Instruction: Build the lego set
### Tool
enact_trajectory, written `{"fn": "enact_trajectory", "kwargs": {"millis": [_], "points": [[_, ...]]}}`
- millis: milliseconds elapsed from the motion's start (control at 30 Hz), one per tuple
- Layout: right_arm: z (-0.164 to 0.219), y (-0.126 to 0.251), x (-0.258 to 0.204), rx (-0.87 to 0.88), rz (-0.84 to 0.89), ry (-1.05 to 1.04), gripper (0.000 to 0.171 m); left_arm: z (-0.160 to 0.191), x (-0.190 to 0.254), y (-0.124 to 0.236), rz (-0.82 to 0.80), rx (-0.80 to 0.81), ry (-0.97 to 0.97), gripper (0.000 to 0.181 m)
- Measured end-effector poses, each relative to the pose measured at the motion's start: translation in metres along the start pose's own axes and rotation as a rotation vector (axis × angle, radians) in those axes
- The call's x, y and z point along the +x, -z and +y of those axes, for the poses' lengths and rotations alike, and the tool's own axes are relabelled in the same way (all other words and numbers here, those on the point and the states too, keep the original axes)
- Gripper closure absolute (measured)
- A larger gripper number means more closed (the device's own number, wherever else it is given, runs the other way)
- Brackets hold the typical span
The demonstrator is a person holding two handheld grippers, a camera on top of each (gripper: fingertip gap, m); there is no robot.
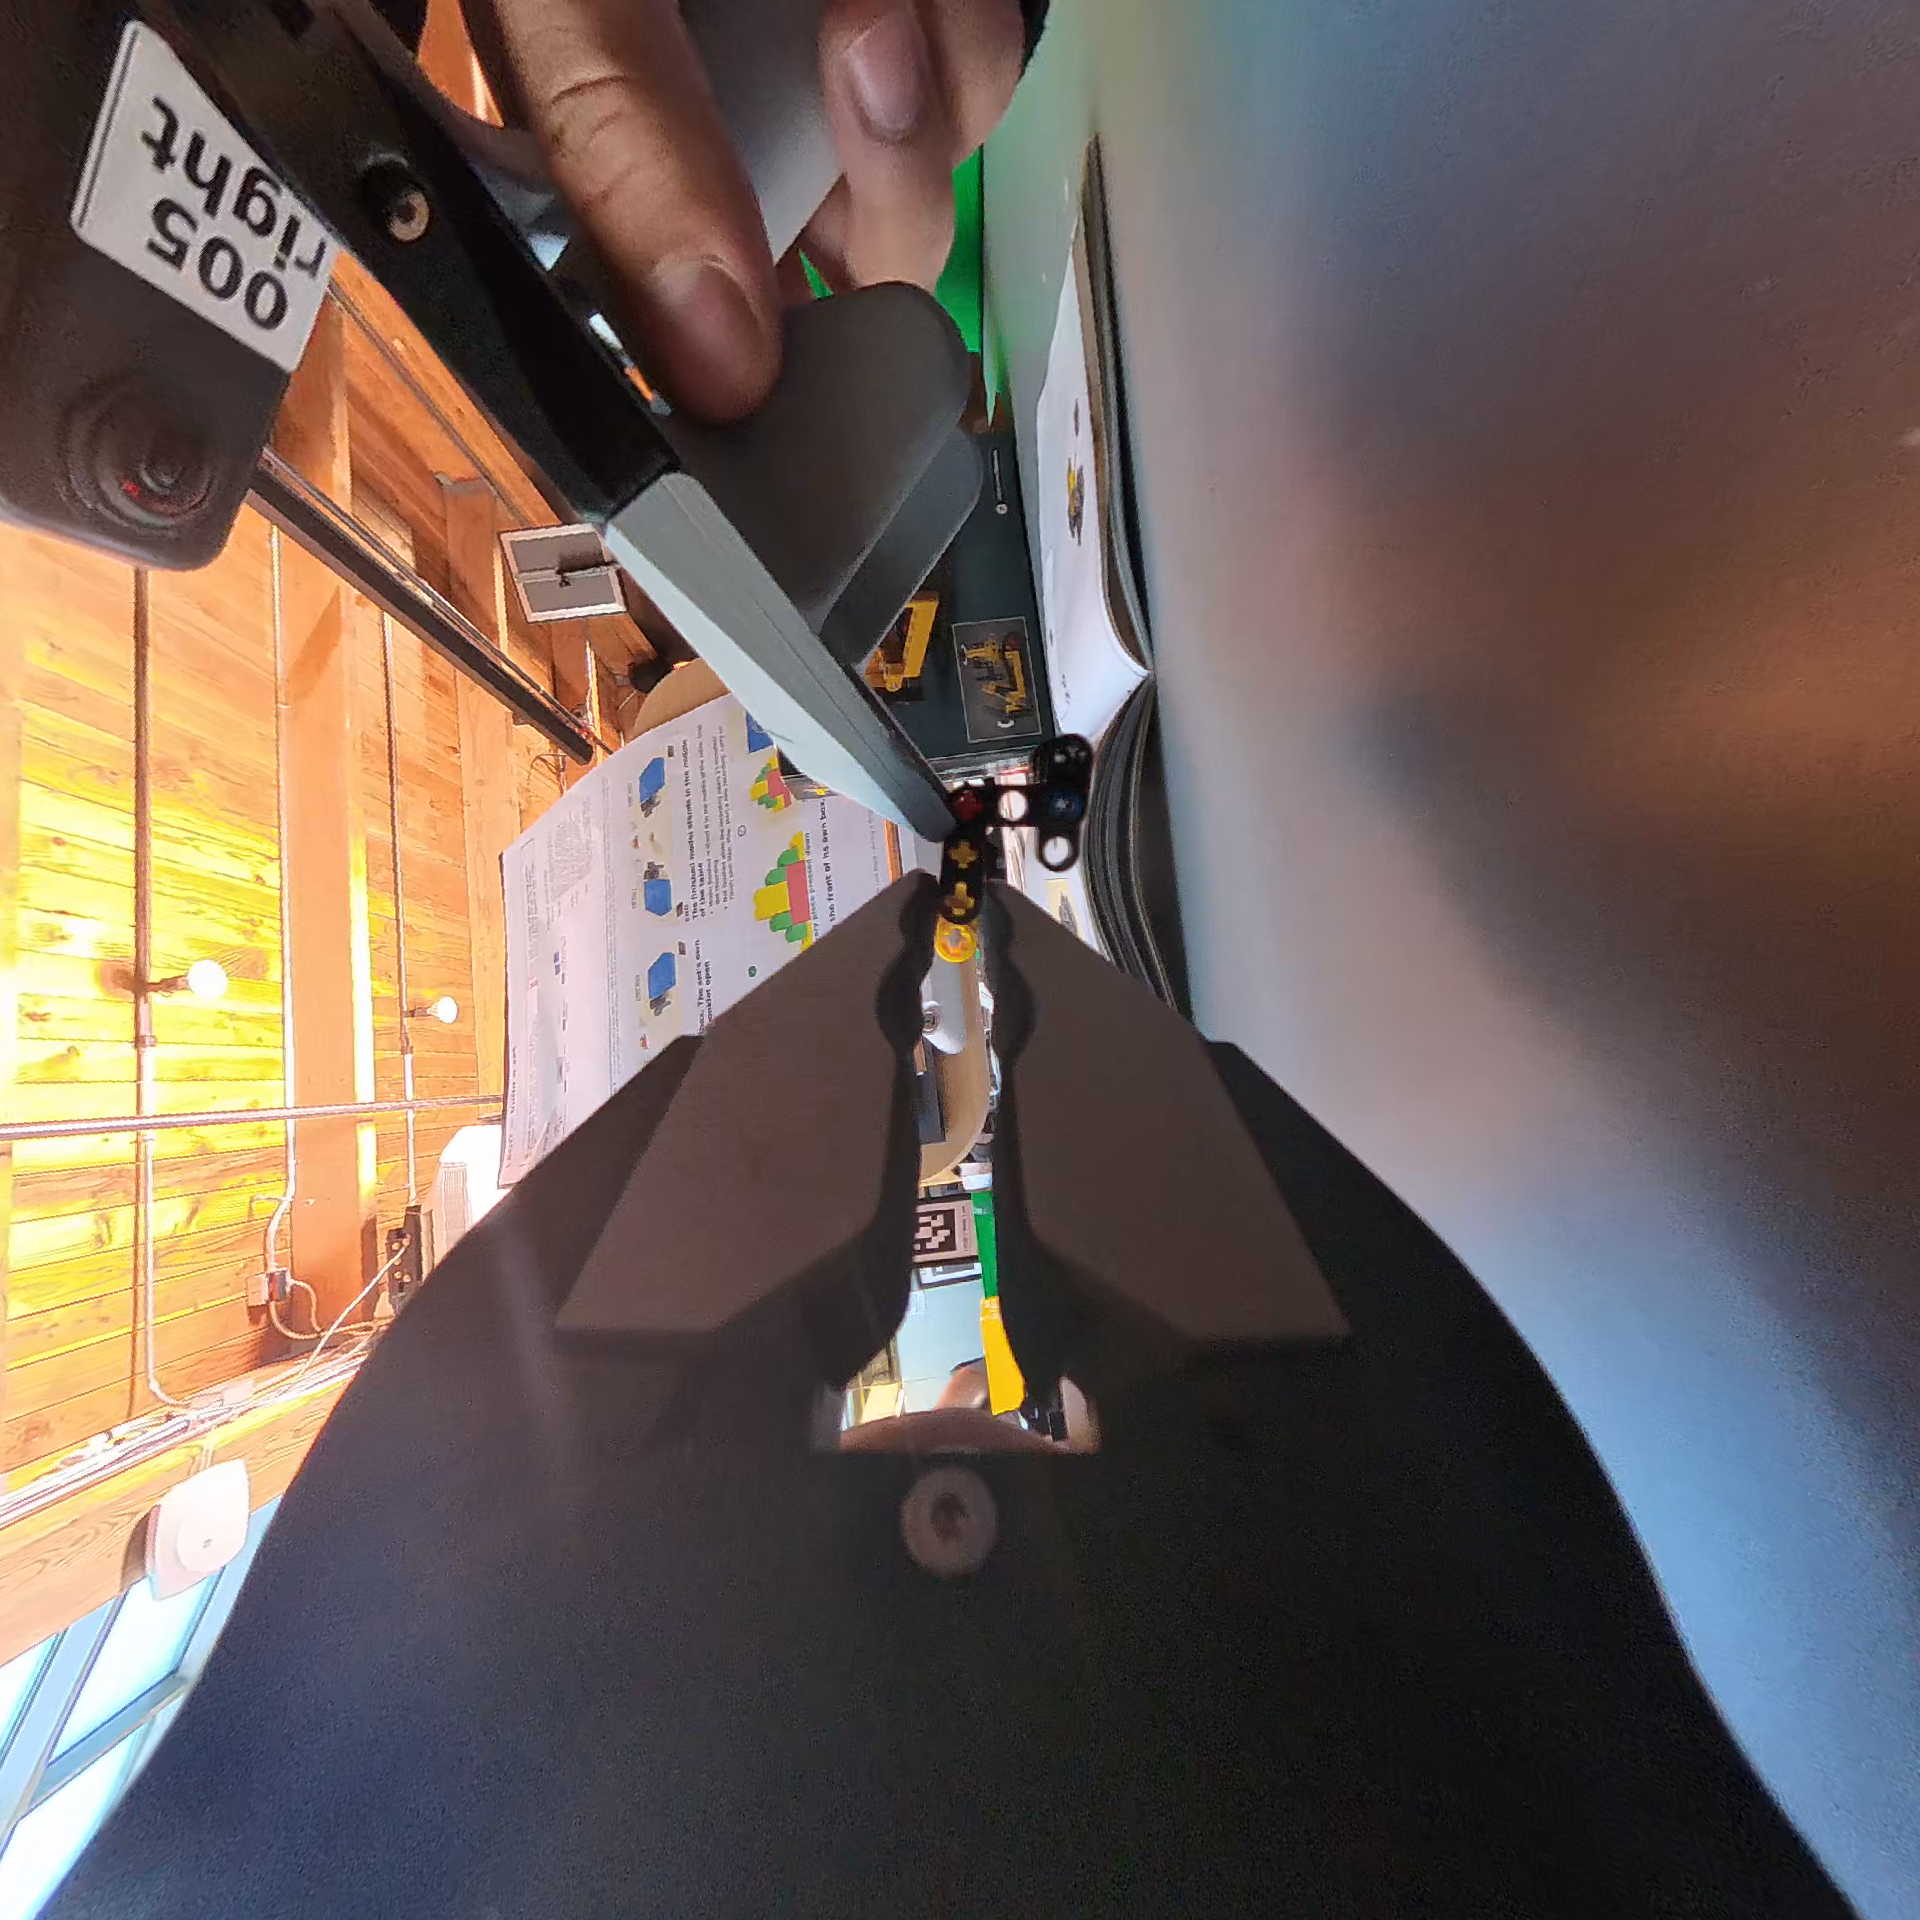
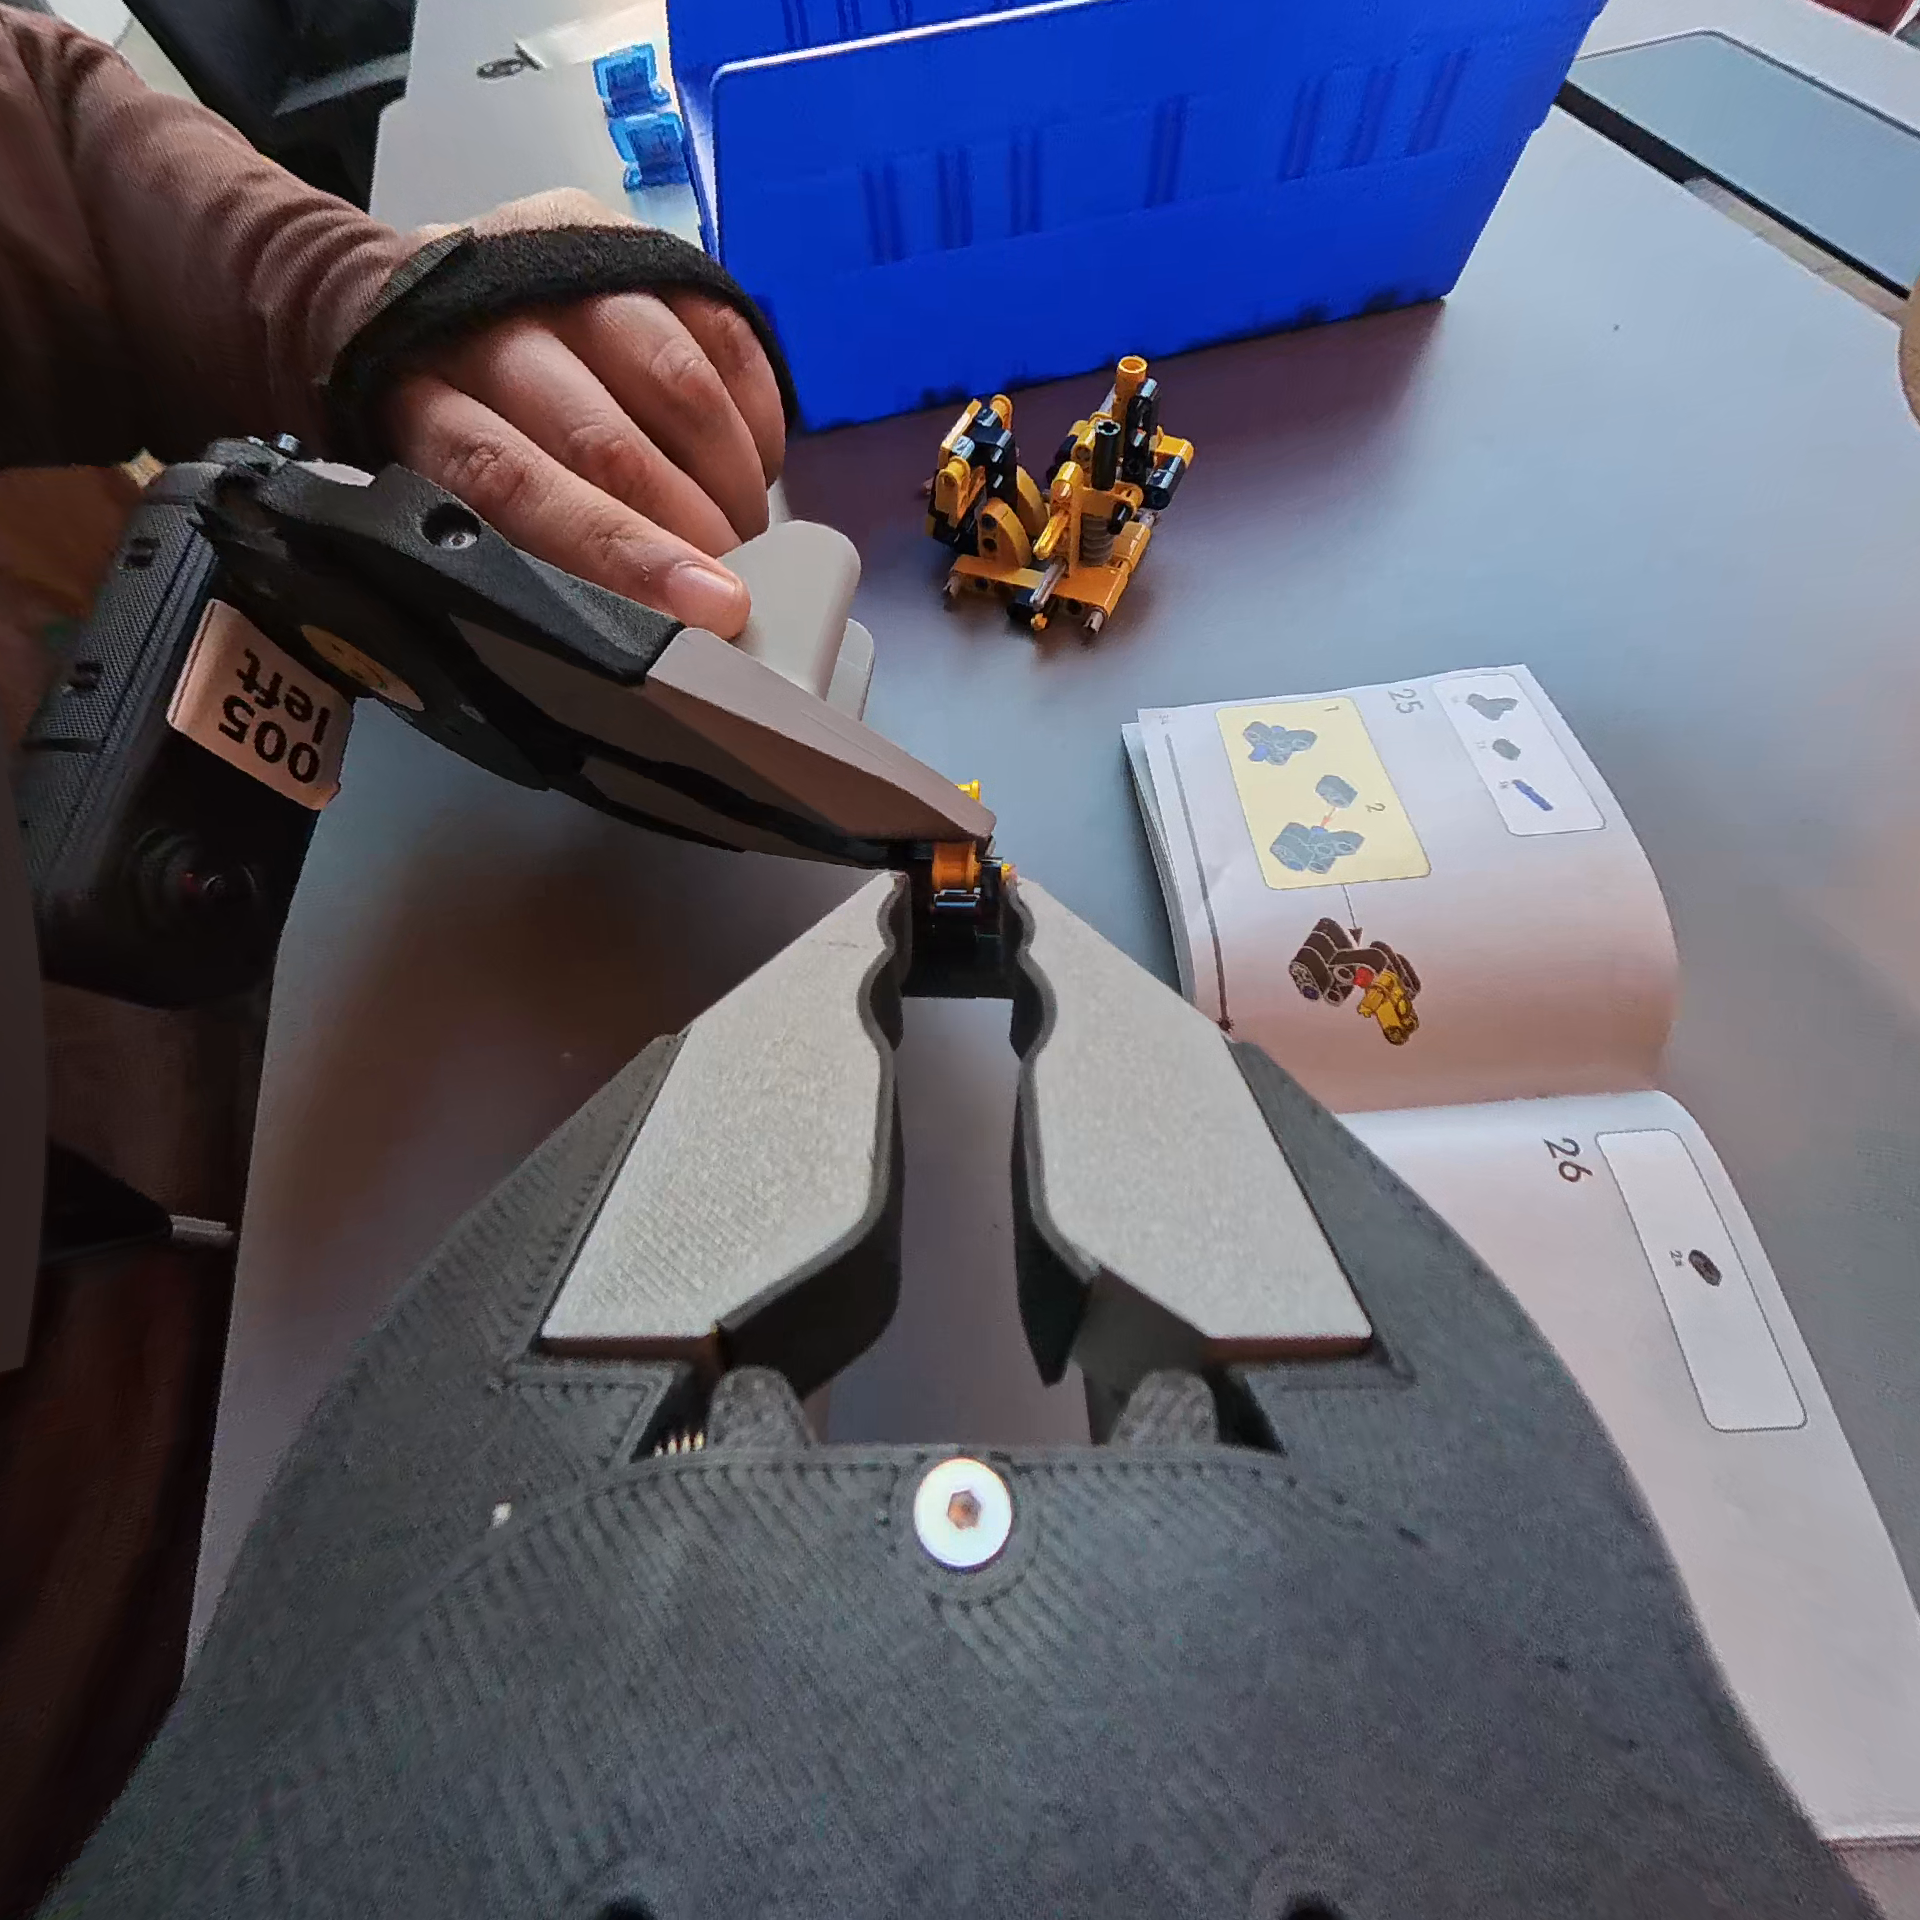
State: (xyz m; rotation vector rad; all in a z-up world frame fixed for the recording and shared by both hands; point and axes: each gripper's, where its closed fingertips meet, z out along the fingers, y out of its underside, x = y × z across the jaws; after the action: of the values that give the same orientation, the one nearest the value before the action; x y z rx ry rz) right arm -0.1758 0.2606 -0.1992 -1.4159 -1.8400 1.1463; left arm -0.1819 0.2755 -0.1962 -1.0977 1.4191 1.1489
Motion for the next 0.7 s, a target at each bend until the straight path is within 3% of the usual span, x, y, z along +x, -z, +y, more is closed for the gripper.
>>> {"fn": "enact_trajectory", "kwargs": {"millis": [33, 700], "points": [[0.000, 0.000, 0.000, -0.005, -0.002, 0.002, 0.158, 0.000, 0.000, 0.000, 0.000, 0.000, -0.002, 0.177], [0.011, -0.003, -0.008, -0.114, 0.017, 0.210, 0.162, -0.006, 0.009, 0.010, 0.032, 0.035, -0.006, 0.178]]}}
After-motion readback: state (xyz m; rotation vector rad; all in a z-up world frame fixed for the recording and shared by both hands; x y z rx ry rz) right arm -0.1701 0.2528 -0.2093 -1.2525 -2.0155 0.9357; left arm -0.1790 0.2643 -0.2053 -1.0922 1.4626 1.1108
